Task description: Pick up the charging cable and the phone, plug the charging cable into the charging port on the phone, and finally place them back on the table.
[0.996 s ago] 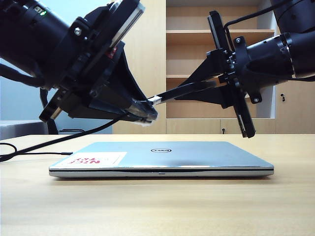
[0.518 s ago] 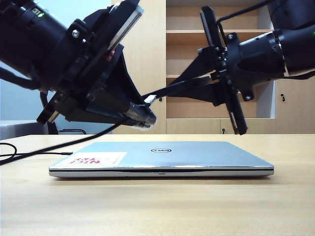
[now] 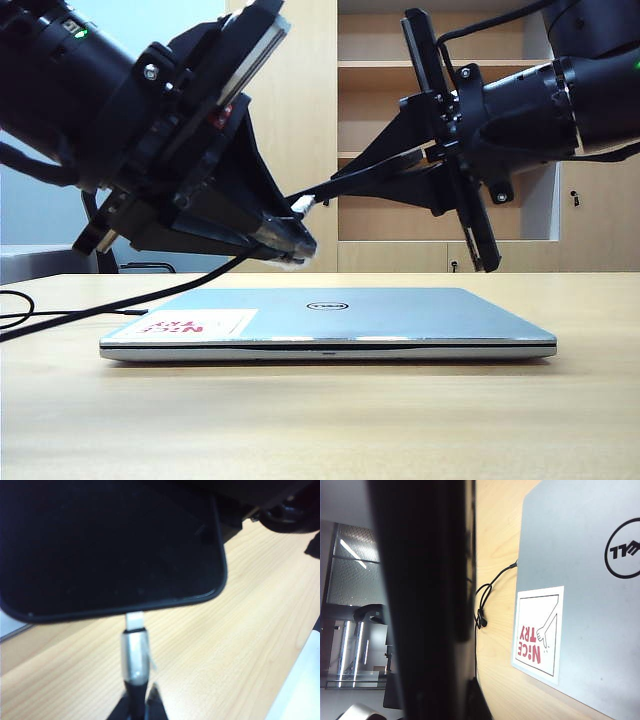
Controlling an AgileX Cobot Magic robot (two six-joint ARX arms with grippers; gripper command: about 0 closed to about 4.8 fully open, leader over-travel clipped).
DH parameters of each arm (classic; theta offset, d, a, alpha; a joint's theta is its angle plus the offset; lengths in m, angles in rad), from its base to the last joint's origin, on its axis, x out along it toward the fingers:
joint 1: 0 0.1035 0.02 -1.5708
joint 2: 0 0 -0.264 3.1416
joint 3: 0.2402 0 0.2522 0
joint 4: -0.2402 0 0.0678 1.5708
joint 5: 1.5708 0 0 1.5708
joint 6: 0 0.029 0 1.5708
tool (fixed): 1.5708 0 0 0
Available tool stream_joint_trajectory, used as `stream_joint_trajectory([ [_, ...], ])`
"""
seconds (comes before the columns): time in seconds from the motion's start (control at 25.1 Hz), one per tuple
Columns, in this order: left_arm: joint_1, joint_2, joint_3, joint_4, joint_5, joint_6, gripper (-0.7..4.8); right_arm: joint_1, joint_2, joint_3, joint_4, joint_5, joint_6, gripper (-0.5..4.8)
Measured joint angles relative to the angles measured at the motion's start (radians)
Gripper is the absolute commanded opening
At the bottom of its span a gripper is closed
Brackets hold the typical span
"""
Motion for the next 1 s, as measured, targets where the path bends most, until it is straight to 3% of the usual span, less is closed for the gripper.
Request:
stream_joint_trajectory([
  [0.52,0.000,0.002,0.000,0.002,0.004,0.000,-0.06,-0.002,0.000,0.002,0.010,-0.032,-0.106,-0.06],
  [1.0,0.000,0.004,-0.004,0.024,0.012,0.000,-0.06,-0.010,-0.001,0.002,0.024,-0.060,-0.109,-0.06],
])
